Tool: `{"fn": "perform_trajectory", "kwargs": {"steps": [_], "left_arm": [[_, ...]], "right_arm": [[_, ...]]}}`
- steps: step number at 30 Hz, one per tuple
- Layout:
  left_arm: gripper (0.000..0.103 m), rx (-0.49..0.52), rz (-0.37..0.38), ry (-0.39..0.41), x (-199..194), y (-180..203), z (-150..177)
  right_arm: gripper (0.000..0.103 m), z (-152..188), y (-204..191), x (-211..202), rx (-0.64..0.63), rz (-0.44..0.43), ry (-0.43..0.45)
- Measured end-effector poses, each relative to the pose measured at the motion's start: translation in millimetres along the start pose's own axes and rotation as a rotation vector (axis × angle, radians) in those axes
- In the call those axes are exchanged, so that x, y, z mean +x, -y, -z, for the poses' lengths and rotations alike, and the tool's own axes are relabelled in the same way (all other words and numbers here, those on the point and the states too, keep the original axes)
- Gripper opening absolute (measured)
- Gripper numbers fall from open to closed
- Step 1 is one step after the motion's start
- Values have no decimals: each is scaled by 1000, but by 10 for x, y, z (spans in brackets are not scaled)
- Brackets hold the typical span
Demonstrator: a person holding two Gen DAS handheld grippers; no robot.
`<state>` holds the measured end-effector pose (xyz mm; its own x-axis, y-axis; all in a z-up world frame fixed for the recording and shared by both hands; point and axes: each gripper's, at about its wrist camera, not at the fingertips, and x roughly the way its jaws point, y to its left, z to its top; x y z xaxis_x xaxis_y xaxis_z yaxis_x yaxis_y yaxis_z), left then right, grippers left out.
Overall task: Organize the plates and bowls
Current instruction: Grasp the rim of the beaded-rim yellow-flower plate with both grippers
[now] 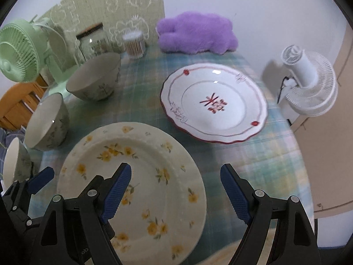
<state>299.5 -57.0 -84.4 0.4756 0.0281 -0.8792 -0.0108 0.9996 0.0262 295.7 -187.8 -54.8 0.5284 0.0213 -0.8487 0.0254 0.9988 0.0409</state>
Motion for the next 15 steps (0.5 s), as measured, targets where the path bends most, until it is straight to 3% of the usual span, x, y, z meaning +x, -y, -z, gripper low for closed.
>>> {"fn": "perform_trajectory", "kwargs": {"steps": [7, 15], "left_arm": [[89, -1, -5, -56, 218, -20, 38], [82, 8, 13, -48, 174, -72, 67]], "right_arm": [[84, -29, -24, 309, -24, -2, -74], [80, -25, -113, 357, -39, 0, -88]]}}
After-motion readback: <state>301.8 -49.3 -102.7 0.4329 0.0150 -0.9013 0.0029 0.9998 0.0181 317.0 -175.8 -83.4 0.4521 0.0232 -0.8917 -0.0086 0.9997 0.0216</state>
